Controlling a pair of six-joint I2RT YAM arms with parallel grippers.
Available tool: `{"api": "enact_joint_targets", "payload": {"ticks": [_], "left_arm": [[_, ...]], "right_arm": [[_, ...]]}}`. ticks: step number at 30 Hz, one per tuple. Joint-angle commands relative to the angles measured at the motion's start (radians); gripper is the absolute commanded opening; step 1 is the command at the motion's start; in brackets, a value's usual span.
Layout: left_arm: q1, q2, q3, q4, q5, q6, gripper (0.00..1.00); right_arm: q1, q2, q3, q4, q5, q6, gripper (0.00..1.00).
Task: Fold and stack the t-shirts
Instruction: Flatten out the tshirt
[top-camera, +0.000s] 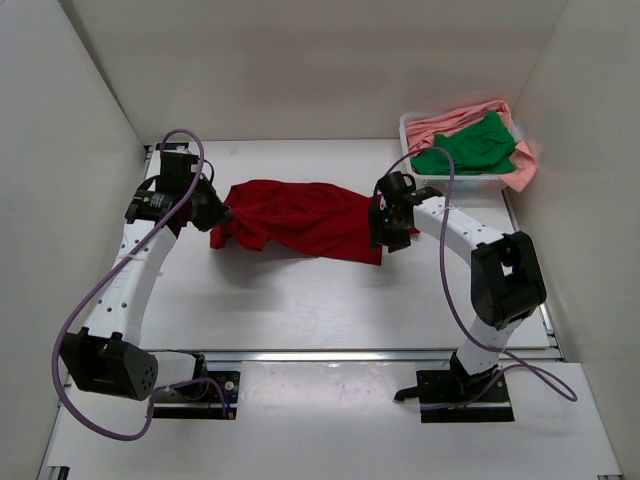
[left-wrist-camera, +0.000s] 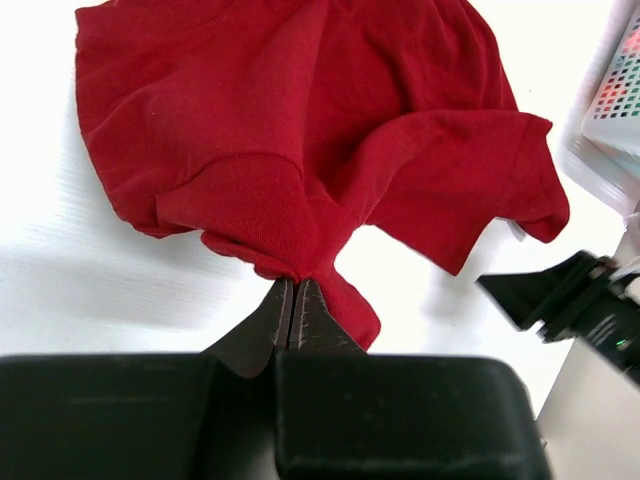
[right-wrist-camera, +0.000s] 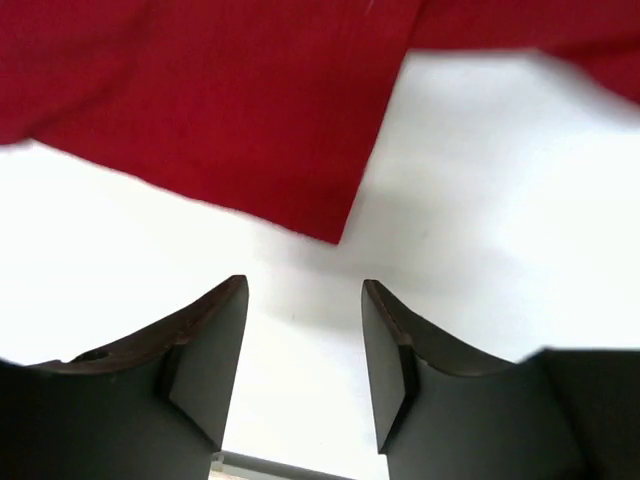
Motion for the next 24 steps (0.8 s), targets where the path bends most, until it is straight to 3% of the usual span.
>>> {"api": "enact_joint_targets", "payload": {"ticks": [1, 8, 17, 20, 22, 24], "left_arm": [[-0.011, -0.013, -0.009, 0.033, 0.017, 0.002, 0.0], [-0.023, -0.018, -0.02, 0.034, 0.018, 0.005, 0.0], [-0.009, -0.042, -0.038, 0.035, 0.026, -0.001, 0.0], [-0.006, -0.047, -0.04, 0.027, 0.011, -0.004, 0.0], [-0.009, -0.046, -0.038, 0.021, 0.005, -0.006, 0.0], [-0.008, -0.044, -0.023, 0.029, -0.006, 0.0, 0.0]], "right_arm": [[0.004, -0.017, -0.064, 0.106, 0.075, 0.042, 0.48], [0.01, 0.116, 0.028, 0.107, 0.087, 0.014, 0.64], [0.108, 0.187, 0.004, 0.077, 0.075, 0.023, 0.62], [0.126, 0.2, -0.018, 0.041, 0.05, 0.01, 0.41], [0.127, 0.205, -0.018, 0.004, 0.01, 0.01, 0.0], [0.114, 0.188, 0.004, -0.047, -0.022, -0.004, 0.0]]}}
